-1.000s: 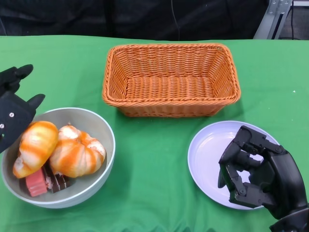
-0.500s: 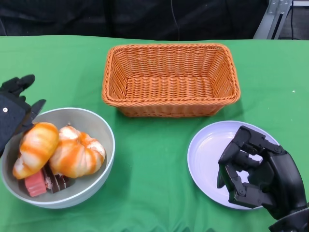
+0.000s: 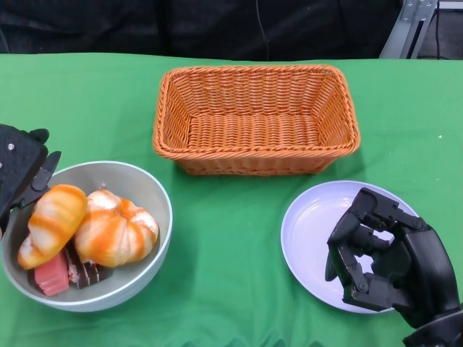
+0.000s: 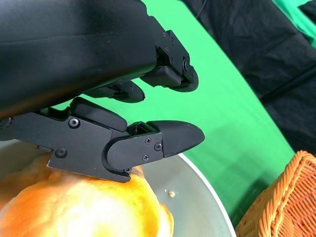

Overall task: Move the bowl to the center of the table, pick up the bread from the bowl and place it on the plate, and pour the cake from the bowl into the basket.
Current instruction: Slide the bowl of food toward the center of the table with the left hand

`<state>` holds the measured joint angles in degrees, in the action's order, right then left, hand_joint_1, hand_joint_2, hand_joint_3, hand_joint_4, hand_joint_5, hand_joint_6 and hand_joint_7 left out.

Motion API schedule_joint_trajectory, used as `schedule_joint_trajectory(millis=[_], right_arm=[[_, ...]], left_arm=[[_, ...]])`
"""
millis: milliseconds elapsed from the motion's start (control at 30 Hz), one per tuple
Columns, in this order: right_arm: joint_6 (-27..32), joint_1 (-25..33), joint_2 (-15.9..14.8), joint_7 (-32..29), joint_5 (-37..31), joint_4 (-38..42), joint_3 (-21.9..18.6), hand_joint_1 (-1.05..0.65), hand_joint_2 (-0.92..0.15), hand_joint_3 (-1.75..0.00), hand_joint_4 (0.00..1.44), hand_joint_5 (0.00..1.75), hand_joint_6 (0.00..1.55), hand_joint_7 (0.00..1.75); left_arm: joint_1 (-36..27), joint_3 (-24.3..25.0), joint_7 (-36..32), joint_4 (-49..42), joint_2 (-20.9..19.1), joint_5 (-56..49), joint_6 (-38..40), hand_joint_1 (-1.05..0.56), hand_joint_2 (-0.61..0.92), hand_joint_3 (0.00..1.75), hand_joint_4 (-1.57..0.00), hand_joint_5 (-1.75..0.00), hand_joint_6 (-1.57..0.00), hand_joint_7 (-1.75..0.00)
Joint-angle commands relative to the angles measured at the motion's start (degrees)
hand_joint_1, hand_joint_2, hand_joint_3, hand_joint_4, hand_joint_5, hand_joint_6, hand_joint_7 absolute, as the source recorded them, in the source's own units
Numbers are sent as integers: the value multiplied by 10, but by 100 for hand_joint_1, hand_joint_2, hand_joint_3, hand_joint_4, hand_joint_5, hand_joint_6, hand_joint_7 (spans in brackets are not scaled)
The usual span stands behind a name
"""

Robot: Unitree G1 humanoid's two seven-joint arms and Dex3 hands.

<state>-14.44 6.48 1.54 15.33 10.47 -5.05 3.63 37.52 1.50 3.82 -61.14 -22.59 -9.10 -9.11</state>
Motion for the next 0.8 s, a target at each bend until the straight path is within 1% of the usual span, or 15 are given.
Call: schedule_joint_trajectory(millis=[33,233,367,467,633,800], right_arm=[[-1,2,-5,0,2,-4,-2,-13,-55,-115,77,172,68,144],[-1,2,-5,-1,2,-4,-2,-13,-55,-114,77,172,68,144],[-7,-1,-4,-1,2,2,-3,-13,-55,-114,78,172,68,144],[-8,-1,-4,1,3,4,-3,-13,-55,-114,78,173,68,145],[-10,-1,-4,0,1,4,-3,-13,-55,-114,78,172,68,144],[-10,-1,-4,0,1,4,-3,-13,-55,-114,77,173,68,144]], left_arm=[[3,-8,20,6,-3,-1,27,-66,92,66,-42,-1,-40,-1],[0,-12,24,16,-4,2,41,-67,92,65,-42,-1,-40,-1],[-14,-25,59,68,0,2,88,-65,92,67,-36,0,-34,0],[-22,-26,69,91,1,5,108,-65,92,68,-33,0,-31,0],[-34,-27,68,128,6,8,141,-65,92,67,-34,0,-29,0],[-39,-28,68,143,5,9,152,-65,92,66,-34,0,-29,0]])
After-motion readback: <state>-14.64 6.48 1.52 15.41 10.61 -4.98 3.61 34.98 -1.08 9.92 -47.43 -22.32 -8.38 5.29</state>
